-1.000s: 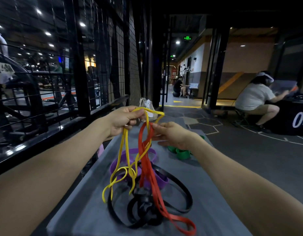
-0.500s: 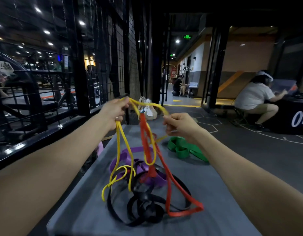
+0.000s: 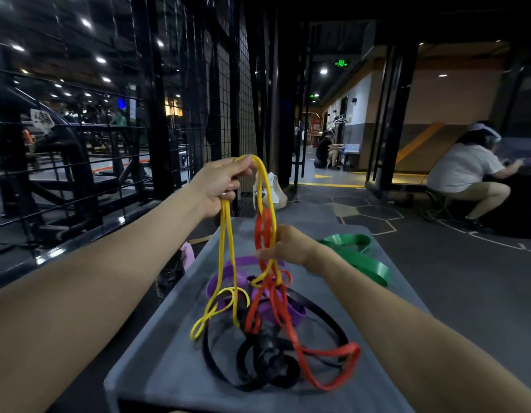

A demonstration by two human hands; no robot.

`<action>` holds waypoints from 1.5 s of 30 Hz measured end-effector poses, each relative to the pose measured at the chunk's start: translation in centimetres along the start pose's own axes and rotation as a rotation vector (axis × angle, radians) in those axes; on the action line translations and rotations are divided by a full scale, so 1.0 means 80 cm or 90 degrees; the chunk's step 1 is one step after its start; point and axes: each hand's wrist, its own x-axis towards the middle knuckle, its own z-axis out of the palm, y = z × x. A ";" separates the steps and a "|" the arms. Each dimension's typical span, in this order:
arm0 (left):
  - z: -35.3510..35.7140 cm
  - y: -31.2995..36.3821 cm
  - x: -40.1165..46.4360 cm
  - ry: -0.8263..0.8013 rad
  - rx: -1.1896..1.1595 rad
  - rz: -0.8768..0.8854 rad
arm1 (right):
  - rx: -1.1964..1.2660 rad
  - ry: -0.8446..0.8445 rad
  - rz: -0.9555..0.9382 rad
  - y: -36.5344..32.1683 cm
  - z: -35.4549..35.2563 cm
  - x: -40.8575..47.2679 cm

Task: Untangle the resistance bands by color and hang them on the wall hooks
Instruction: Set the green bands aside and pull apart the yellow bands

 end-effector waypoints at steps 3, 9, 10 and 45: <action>-0.007 0.005 0.001 0.010 -0.026 0.017 | -0.052 0.078 -0.012 0.002 -0.002 0.001; -0.045 -0.021 0.010 0.125 0.057 -0.014 | 0.010 0.104 0.003 0.008 -0.070 -0.016; -0.050 -0.027 0.010 0.143 0.075 -0.028 | 0.041 0.116 -0.001 0.008 -0.083 -0.019; -0.087 -0.091 -0.008 0.163 -0.116 -0.071 | 0.174 0.299 0.119 0.140 0.006 -0.016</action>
